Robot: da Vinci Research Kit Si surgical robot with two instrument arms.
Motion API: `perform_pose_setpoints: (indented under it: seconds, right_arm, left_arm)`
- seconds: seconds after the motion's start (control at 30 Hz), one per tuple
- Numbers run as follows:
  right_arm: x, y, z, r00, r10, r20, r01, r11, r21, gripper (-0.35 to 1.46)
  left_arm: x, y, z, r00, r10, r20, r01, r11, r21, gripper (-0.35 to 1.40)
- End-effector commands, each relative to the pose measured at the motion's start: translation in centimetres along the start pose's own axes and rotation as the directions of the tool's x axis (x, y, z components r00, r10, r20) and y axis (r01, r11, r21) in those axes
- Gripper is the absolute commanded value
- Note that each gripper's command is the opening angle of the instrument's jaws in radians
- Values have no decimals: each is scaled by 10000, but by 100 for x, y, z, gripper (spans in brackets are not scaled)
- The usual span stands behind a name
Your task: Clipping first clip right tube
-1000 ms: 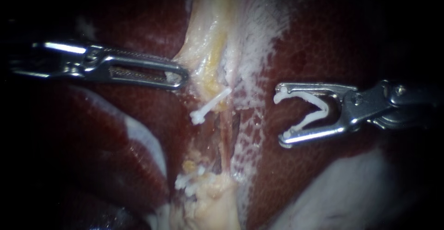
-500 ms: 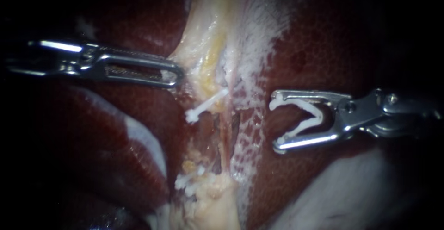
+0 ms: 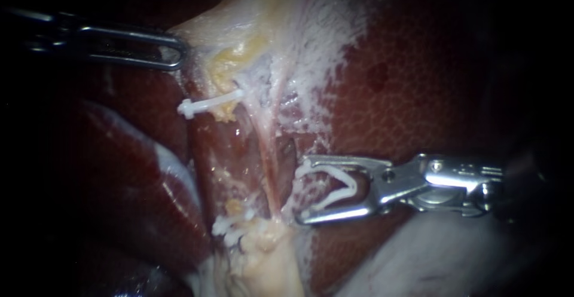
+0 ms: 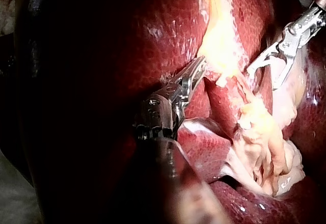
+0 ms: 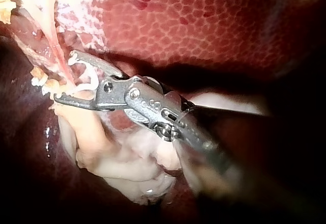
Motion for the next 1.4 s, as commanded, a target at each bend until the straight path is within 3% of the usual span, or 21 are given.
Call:
perform_pose_setpoints:
  seconds: [0.03,0.33,0.57,0.97,1.2,1.4]
  right_arm:
    - [-2,2,3,10000,37,15,-37,10000,33,59]
    - [-13,13,22,9996,259,95,-260,9996,110,59]
    - [-10,15,38,9981,587,159,-592,9978,290,59]
    - [8,-5,45,9946,1029,150,-1037,9919,740,59]
    - [19,-9,30,9918,1267,177,-1278,9880,864,56]
    - [19,-10,23,9885,1495,222,-1509,9840,945,51]
  left_arm:
    - [0,-1,0,10000,-1,7,1,10000,0,-27]
    - [-2,-12,-2,10000,34,23,-34,10000,-52,-28]
    - [-2,-14,-1,10000,89,29,-89,9999,-66,-28]
    - [-3,-14,-1,10000,87,30,-87,9999,-70,-28]
    - [-3,-15,-2,10000,87,31,-86,9999,-73,-28]
    - [-3,-15,-2,10000,86,31,-86,9999,-74,-28]
